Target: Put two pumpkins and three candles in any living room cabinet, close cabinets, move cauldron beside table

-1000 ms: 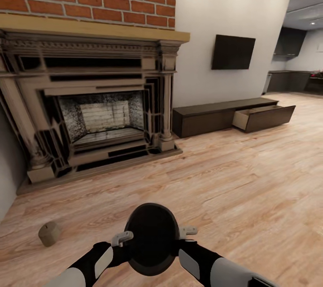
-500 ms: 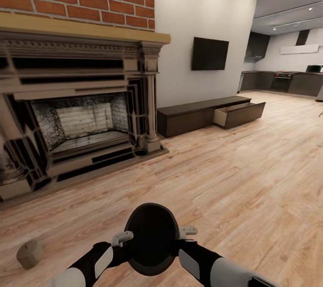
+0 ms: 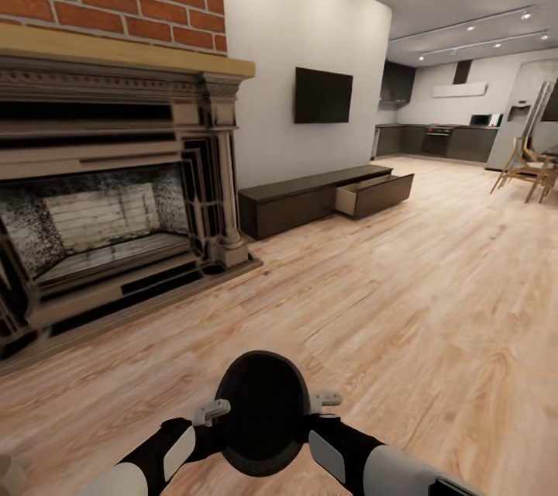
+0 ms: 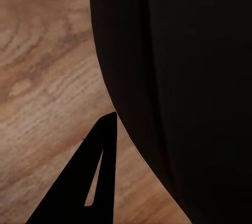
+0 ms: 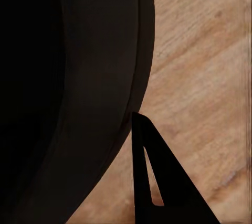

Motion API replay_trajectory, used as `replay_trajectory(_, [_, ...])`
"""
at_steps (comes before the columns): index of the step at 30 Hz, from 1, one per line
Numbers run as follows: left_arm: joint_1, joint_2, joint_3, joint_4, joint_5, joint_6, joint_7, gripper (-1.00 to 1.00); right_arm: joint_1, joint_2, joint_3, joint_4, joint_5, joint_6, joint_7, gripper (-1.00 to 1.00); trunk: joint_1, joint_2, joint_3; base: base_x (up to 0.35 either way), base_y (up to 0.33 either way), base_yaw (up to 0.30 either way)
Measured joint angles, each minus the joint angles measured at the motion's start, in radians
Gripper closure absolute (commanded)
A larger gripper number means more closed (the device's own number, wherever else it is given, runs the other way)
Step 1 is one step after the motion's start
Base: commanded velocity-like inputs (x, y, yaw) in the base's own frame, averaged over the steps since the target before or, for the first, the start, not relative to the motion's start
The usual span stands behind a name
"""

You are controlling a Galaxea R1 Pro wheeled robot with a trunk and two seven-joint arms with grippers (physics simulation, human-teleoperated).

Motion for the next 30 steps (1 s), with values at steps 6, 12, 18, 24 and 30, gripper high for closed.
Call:
replay_trajectory(6, [0.000, 0.000, 0.001, 0.000, -0.001, 0.000, 0.000, 1.00, 0.000, 0.000, 0.000, 0.000, 0.000, -0.001, 0.000, 1.00, -0.011, 0.021, 0.012, 0.000, 0.000, -0.286])
replay_trajectory(12, [0.000, 0.000, 0.001, 0.000, -0.001, 0.001, 0.000, 1.00, 0.000, 0.000, 0.000, 0.000, 0.000, 0.001, 0.000, 1.00, -0.034, 0.063, 0.034, 0.000, 0.000, -0.286])
replay_trajectory(18, [0.000, 0.000, 0.002, 0.000, -0.002, 0.001, 0.000, 1.00, 0.000, 0.000, 0.000, 0.000, -0.001, 0.000, 0.000, 1.00, -0.057, 0.105, 0.055, 0.000, 0.000, -0.286])
replay_trajectory(24, [0.000, 0.000, 0.001, 0.000, -0.001, 0.001, 0.000, 1.00, 0.000, 0.000, -0.001, 0.000, 0.000, 0.001, 0.000, 1.00, -0.080, 0.147, 0.076, 0.000, 0.000, -0.285])
replay_trajectory(30, [0.000, 0.000, 0.001, -0.001, 0.000, 0.002, 0.000, 1.00, 0.000, 0.000, 0.000, 0.000, 0.000, 0.001, 0.000, 1.00, -0.103, 0.189, 0.095, 0.000, 0.000, -0.154])
